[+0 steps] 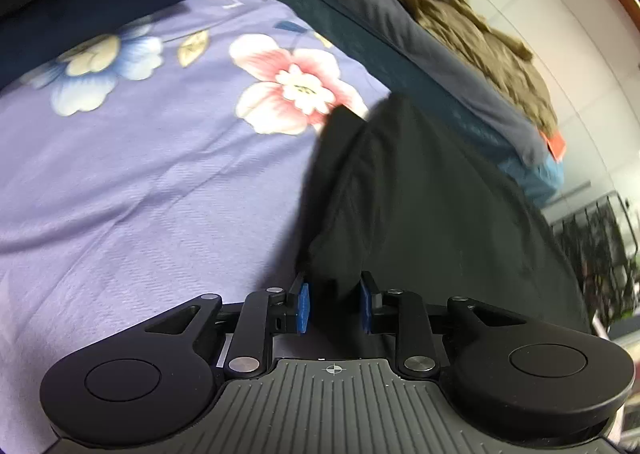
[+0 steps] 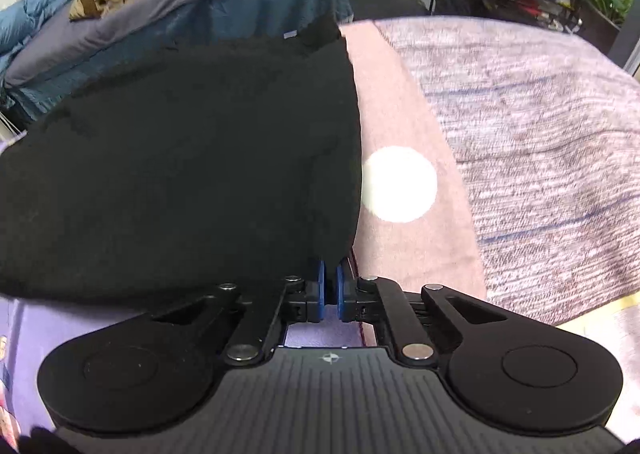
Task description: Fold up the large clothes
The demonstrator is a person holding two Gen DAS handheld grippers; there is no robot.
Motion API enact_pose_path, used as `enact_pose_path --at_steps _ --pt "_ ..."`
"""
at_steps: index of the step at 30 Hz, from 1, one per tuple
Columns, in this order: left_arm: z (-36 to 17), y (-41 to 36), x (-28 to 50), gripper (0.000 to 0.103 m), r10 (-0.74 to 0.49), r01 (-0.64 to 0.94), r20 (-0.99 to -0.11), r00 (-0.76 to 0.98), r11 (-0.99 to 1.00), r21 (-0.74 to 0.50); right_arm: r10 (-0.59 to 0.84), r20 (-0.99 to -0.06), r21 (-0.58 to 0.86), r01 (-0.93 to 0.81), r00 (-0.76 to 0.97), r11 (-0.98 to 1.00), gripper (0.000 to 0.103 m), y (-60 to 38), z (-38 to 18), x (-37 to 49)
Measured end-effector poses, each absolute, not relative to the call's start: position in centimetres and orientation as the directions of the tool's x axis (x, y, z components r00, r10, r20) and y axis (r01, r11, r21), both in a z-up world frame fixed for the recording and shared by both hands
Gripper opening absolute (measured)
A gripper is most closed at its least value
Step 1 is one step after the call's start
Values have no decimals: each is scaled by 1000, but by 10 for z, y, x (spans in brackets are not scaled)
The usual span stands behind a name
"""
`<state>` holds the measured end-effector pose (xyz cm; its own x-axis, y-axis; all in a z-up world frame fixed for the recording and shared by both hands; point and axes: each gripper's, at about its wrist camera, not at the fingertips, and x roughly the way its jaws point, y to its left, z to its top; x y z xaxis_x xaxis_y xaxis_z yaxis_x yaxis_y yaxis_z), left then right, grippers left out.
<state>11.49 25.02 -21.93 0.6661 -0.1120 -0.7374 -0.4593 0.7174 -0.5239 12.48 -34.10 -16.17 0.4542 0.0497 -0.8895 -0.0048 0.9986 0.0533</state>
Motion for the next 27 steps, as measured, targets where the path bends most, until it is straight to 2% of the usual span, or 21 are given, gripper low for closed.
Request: enact_pose_path --at_steps 4,5,6,7,9,10,12,15,17,19,21,23,27 --pt "-229 257 110 69 -111 -482 -746 656 700 -528 24 -911 44 40 411 998 13 -339 -180 129" --pt "-230 257 112 69 -115 -482 -750 651 700 -526 10 -915 38 60 402 997 18 -339 -182 131" --pt "-229 257 112 77 -115 -485 -752 649 700 -524 -10 -919 23 77 393 997 27 -339 -184 132" --pt "-227 258 112 95 -109 -495 -757 645 694 -522 -27 -920 8 87 390 996 30 -338 -184 132" --pt "-218 262 109 103 -73 -530 -772 632 686 -499 -49 -918 -14 90 394 996 36 -339 -179 128" --pt "-209 263 106 103 -33 -545 -777 629 695 -470 -61 -918 -29 88 393 996 38 -339 -175 125" --pt "-193 260 101 103 23 -533 -771 636 735 -419 -77 -912 -45 90 403 995 48 -344 -164 118" --pt "-170 236 102 103 82 -444 -780 621 857 -264 -78 -898 -31 115 432 993 50 -360 -141 105" --pt "-159 204 106 103 104 -321 -777 620 938 -131 -86 -884 -38 113 459 993 50 -369 -120 97" --pt "-154 164 110 103 64 -148 -761 645 988 -43 -73 -873 -37 84 483 996 52 -376 -94 91" --pt "-154 113 114 103 -2 57 -744 668 997 49 -36 -853 -30 21 520 999 61 -382 -63 85" --pt "-162 52 115 103 -82 272 -727 682 951 148 -23 -835 -58 -47 549 997 68 -385 -34 77" --pt "-185 -60 105 103 -217 561 -695 686 766 314 -18 -826 -72 -74 564 995 70 -398 -1 61"
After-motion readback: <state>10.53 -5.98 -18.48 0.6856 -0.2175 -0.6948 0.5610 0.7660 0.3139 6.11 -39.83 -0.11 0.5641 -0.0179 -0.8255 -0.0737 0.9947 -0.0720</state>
